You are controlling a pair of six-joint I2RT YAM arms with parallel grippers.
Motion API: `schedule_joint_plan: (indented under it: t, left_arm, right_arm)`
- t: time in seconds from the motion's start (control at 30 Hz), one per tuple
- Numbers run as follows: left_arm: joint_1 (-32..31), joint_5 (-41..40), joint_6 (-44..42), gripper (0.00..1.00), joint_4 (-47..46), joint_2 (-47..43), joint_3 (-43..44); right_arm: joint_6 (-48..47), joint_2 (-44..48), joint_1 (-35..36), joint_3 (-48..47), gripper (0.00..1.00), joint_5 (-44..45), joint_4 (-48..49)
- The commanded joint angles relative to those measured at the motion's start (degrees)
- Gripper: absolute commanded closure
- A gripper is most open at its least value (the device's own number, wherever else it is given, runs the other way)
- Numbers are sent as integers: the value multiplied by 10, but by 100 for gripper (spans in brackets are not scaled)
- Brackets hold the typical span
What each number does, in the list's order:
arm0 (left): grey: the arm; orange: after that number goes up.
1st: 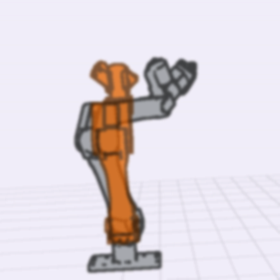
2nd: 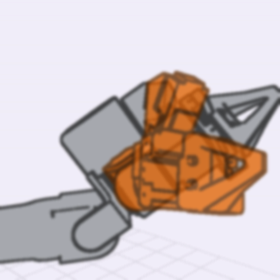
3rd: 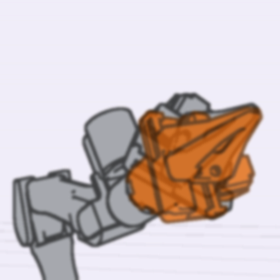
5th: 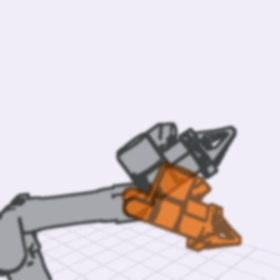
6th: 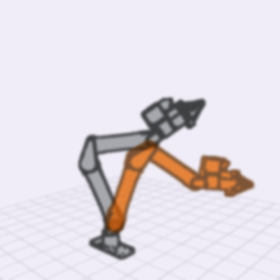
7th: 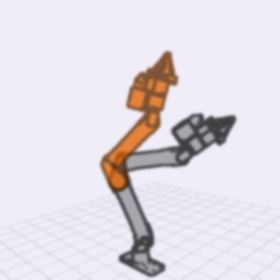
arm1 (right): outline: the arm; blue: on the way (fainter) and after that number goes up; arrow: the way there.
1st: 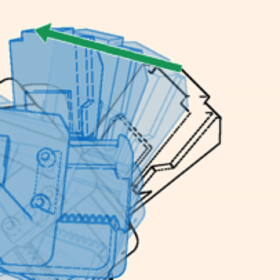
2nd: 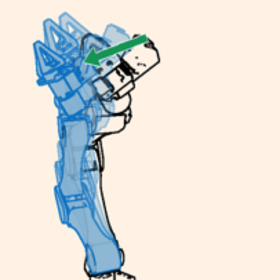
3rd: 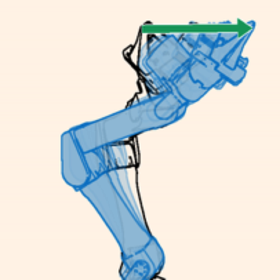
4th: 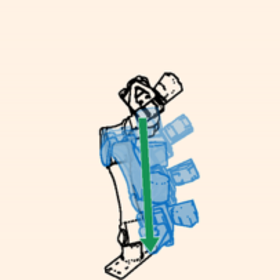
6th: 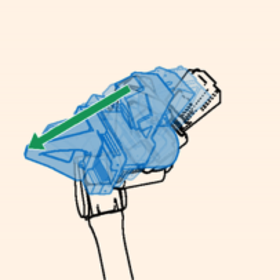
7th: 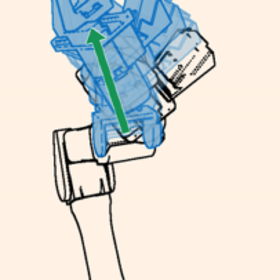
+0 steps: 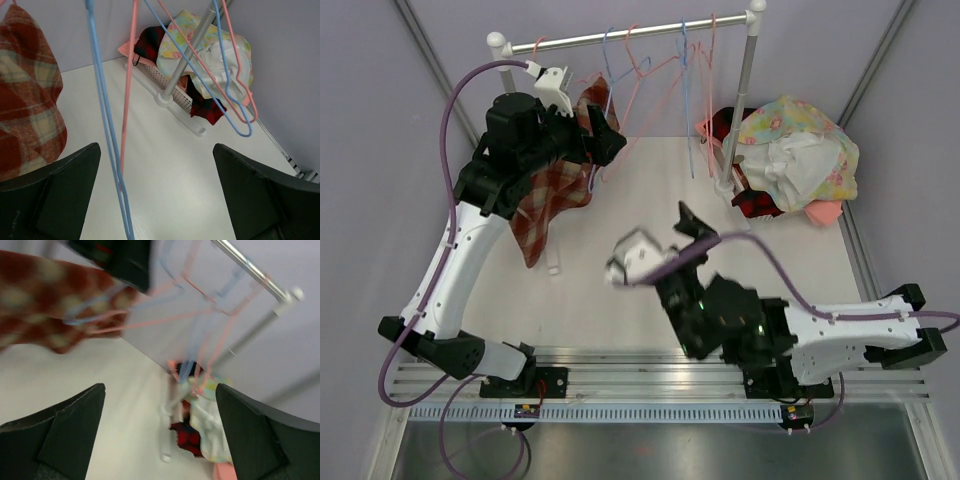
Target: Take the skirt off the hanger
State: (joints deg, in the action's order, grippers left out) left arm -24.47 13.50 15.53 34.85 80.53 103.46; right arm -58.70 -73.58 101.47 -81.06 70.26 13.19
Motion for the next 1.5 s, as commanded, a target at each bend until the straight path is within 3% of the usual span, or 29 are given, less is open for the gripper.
schedule_joint_plan:
  t: [0.0,0.07,0.1,0.17,0.23,0.33,0.5,0.63,0.73,1.33,1.47]
  left_arm:
    - [-8,-39,9,1,-13,-25,25]
    - [-13,-44,-4,1,11,-19,44]
    - [-17,-45,-10,1,23,-14,78]
    - [-32,-65,-29,1,63,-5,114]
    - [-39,-86,-35,1,86,9,165]
    - [-50,-114,-40,1,122,16,212]
    - [-64,-205,-79,1,164,9,225]
    - [-63,-317,-105,1,199,20,227]
    - [-59,-353,-115,1,203,33,222]
    - [43,-305,-111,2,140,96,178]
    - [46,-291,-108,19,120,114,137]
  right_arm:
    - [412,76,-215,-36,1,68,-218]
    - [597,107,-311,-62,1,-31,-386]
    - [703,110,-430,-75,1,-129,-472]
    - [736,80,-512,-88,0,-203,-532]
    - [736,49,-551,-85,1,-202,-590]
    - [727,19,-552,-33,0,-219,-580]
    - [773,78,-552,101,1,-303,-467]
    - [787,99,-552,143,0,-344,-455]
    - [789,87,-551,148,1,-348,-480]
    - [779,81,-552,201,0,-388,-472]
    - [776,73,-552,204,1,-387,-473]
